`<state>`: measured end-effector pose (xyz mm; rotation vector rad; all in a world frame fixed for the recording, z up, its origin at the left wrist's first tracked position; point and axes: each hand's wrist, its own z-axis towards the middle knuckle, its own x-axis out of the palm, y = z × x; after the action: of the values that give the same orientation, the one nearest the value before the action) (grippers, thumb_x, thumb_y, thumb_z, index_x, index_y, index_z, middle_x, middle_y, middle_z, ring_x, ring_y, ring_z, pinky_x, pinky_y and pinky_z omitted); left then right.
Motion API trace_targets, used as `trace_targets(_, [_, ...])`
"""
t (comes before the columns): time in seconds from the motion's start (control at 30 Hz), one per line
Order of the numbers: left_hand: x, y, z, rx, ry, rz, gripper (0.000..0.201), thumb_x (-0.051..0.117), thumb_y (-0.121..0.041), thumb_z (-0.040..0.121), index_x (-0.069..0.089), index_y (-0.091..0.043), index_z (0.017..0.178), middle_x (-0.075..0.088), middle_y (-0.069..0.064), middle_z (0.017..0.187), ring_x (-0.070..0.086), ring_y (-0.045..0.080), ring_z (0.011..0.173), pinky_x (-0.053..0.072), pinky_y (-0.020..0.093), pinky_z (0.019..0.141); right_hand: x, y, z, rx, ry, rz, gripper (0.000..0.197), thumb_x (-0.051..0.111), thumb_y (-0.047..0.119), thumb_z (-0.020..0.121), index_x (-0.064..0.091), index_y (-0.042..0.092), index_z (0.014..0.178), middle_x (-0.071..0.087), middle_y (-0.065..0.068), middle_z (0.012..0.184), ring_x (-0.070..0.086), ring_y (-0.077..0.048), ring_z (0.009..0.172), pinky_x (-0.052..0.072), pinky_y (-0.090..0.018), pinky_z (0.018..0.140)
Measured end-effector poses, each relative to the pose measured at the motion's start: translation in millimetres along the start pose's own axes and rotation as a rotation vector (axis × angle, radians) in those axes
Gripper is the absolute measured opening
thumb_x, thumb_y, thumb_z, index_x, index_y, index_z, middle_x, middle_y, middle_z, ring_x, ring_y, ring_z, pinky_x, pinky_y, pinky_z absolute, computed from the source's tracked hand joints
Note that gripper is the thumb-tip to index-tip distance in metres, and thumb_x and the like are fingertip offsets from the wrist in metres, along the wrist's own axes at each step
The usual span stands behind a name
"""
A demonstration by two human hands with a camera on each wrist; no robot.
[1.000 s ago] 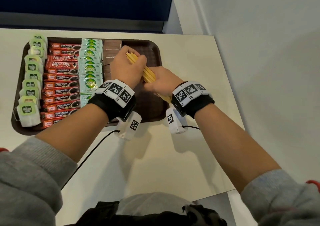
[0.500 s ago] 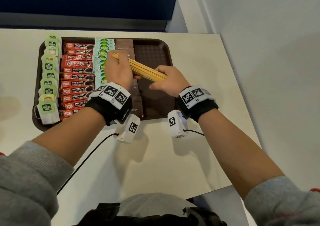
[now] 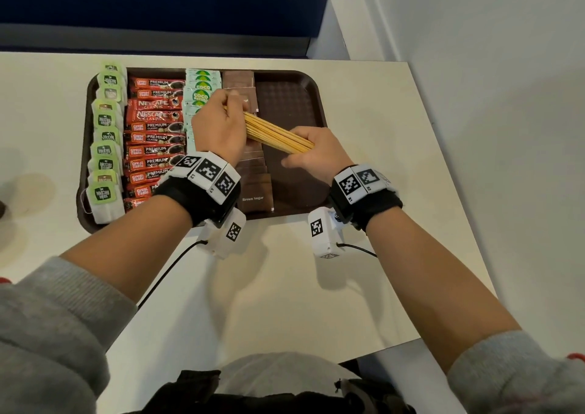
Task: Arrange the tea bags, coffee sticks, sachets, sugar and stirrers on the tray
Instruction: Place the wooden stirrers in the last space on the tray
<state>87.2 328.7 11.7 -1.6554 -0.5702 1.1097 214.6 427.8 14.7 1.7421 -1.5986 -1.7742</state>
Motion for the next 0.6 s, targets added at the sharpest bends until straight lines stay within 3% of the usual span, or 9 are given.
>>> trace_targets(0.13, [-2.0, 5.3, 1.8, 0.039, -0.004, 0.091, 0.023, 0.046, -0.032, 0.097, 0.051, -0.015, 0.082, 0.048, -0.008, 0.061, 0.049, 0.005, 0.053, 0.044, 0.024, 0.058, 2.1, -1.3, -0.5, 0.013, 0.032, 0.036, 0.040, 0.073, 0.017, 0.079, 0.060, 0.013, 0.117, 0.059, 0.003, 0.099, 0.056, -0.010, 0.091, 0.044, -0.015, 0.073])
trace_targets(0.2, [-2.0, 5.4, 2.8, 0.038, -0.009, 0.099, 0.023, 0.047, -0.031, 0.097, 0.051, -0.014, 0.081, 0.045, -0.008, 0.059, 0.048, 0.002, 0.044, 0.035, 0.010, 0.045, 1.3, -2.6, -0.6, 0.011, 0.031, 0.065, 0.045, 0.075, 0.017, 0.078, 0.058, 0.015, 0.119, 0.058, 0.007, 0.100, 0.056, -0.007, 0.092, 0.045, -0.014, 0.072])
trace_targets(0.23, [-1.9, 4.5, 2.8, 0.030, -0.019, 0.104, 0.024, 0.047, -0.031, 0.097, 0.050, -0.015, 0.079, 0.044, -0.008, 0.058, 0.047, 0.002, 0.043, 0.034, 0.009, 0.043, 0.7, -2.7, -0.9, 0.003, 0.020, 0.100, 0.046, 0.075, 0.018, 0.077, 0.057, 0.016, 0.120, 0.057, 0.011, 0.099, 0.056, -0.005, 0.090, 0.046, -0.014, 0.071])
trace_targets(0.3, [-0.2, 3.5, 3.6, 0.013, -0.050, 0.109, 0.024, 0.047, -0.031, 0.097, 0.050, -0.014, 0.080, 0.043, -0.008, 0.058, 0.042, 0.004, 0.047, 0.034, 0.009, 0.044, 1.5, -2.2, -0.5, 0.004, -0.008, 0.240, 0.038, 0.072, 0.023, 0.081, 0.058, 0.021, 0.116, 0.056, 0.012, 0.099, 0.056, -0.006, 0.088, 0.046, -0.015, 0.063])
trace_targets(0.37, [3.1, 4.1, 3.1, -0.004, -0.056, 0.104, 0.023, 0.047, -0.031, 0.096, 0.052, -0.015, 0.081, 0.046, -0.007, 0.060, 0.046, 0.005, 0.052, 0.041, 0.013, 0.052, 4.4, 1.7, 0.5, 0.061, -0.072, 0.361, 0.015, 0.062, 0.033, 0.088, 0.061, 0.025, 0.101, 0.057, 0.009, 0.095, 0.054, -0.011, 0.090, 0.043, -0.020, 0.061])
trace_targets(0.4, [5.6, 4.9, 2.3, -0.008, -0.051, 0.089, 0.023, 0.047, -0.032, 0.095, 0.051, -0.018, 0.077, 0.051, -0.004, 0.062, 0.053, 0.011, 0.056, 0.050, 0.024, 0.061, 5.7, 3.0, 2.2, 0.093, -0.122, 0.369, 0.013, 0.057, 0.038, 0.090, 0.061, 0.025, 0.091, 0.057, 0.008, 0.090, 0.054, -0.012, 0.089, 0.043, -0.022, 0.064])
trace_targets(0.47, [9.1, 3.2, 0.5, -0.006, -0.050, 0.077, 0.024, 0.046, -0.033, 0.093, 0.047, -0.024, 0.071, 0.062, 0.006, 0.071, 0.064, 0.026, 0.067, 0.055, 0.041, 0.069, 7.8, 2.5, 6.2, 0.118, -0.203, 0.300, 0.027, 0.053, 0.045, 0.091, 0.059, 0.024, 0.076, 0.057, 0.006, 0.079, 0.054, -0.012, 0.082, 0.045, -0.027, 0.071])
trace_targets(0.5, [9.8, 1.7, -0.1, 0.004, -0.052, 0.088, 0.024, 0.046, -0.034, 0.093, 0.048, -0.022, 0.072, 0.064, 0.009, 0.074, 0.065, 0.028, 0.070, 0.055, 0.043, 0.071, 7.8, 0.9, 7.3, 0.117, -0.213, 0.267, 0.032, 0.051, 0.047, 0.091, 0.059, 0.021, 0.075, 0.056, 0.005, 0.075, 0.055, -0.012, 0.078, 0.045, -0.028, 0.072])
trace_targets(0.6, [10.1, 0.2, 3.1, 0.033, -0.056, 0.141, 0.025, 0.046, -0.035, 0.096, 0.050, -0.014, 0.081, 0.057, 0.004, 0.072, 0.056, 0.021, 0.072, 0.048, 0.033, 0.070, 3.2, -4.9, 8.5, 0.111, -0.128, 0.202, 0.035, 0.054, 0.049, 0.089, 0.062, 0.015, 0.088, 0.055, 0.006, 0.076, 0.054, -0.010, 0.072, 0.047, -0.026, 0.069])
